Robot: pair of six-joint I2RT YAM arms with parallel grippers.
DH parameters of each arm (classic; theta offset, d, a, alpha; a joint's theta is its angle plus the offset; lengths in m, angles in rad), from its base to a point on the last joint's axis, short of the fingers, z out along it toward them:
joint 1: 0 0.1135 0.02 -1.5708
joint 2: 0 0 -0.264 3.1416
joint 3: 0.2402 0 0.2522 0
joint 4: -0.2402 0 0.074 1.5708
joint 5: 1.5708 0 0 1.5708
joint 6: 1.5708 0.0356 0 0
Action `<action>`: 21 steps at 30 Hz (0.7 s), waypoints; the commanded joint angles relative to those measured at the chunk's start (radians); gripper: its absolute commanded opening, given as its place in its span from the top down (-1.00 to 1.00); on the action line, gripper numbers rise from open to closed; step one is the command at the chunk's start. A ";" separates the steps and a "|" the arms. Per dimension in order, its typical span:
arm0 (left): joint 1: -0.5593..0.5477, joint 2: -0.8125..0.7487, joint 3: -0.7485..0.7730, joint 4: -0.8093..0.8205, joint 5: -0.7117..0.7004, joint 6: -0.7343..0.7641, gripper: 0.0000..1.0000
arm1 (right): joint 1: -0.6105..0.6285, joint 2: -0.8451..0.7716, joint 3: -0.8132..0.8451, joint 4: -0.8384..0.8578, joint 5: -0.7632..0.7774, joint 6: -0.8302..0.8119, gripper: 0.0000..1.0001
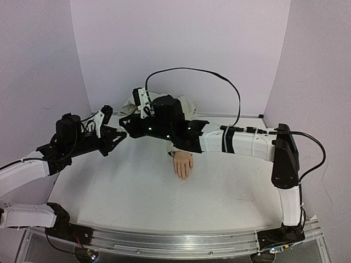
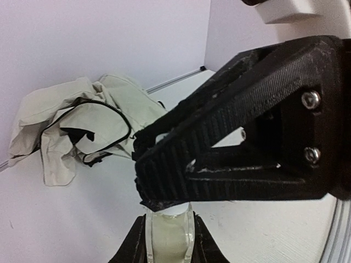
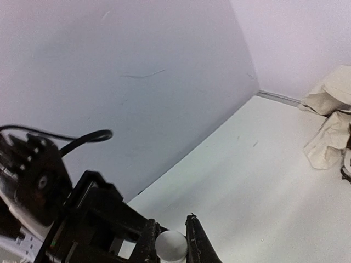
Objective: Paint the nails
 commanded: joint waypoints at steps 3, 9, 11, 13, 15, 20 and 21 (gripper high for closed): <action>0.023 -0.029 0.043 0.157 -0.231 0.015 1.00 | 0.156 0.044 0.143 -0.185 0.239 0.138 1.00; 0.023 -0.004 0.071 0.118 -0.101 0.017 1.00 | 0.117 -0.093 0.049 -0.187 0.294 0.040 0.39; 0.025 0.011 0.082 0.102 -0.067 0.009 1.00 | 0.082 -0.170 -0.017 -0.175 0.270 0.007 0.08; 0.025 0.030 0.095 0.090 -0.044 -0.007 1.00 | 0.039 -0.251 -0.088 -0.151 0.175 -0.061 -0.21; 0.027 0.045 0.106 0.086 0.012 -0.013 1.00 | -0.006 -0.310 -0.157 -0.121 0.048 -0.123 -0.48; 0.040 0.100 0.153 0.085 0.321 -0.033 1.00 | -0.135 -0.431 -0.370 0.004 -0.322 -0.170 -0.78; 0.040 0.117 0.171 0.085 0.430 -0.039 1.00 | -0.150 -0.445 -0.394 0.030 -0.382 -0.174 -0.80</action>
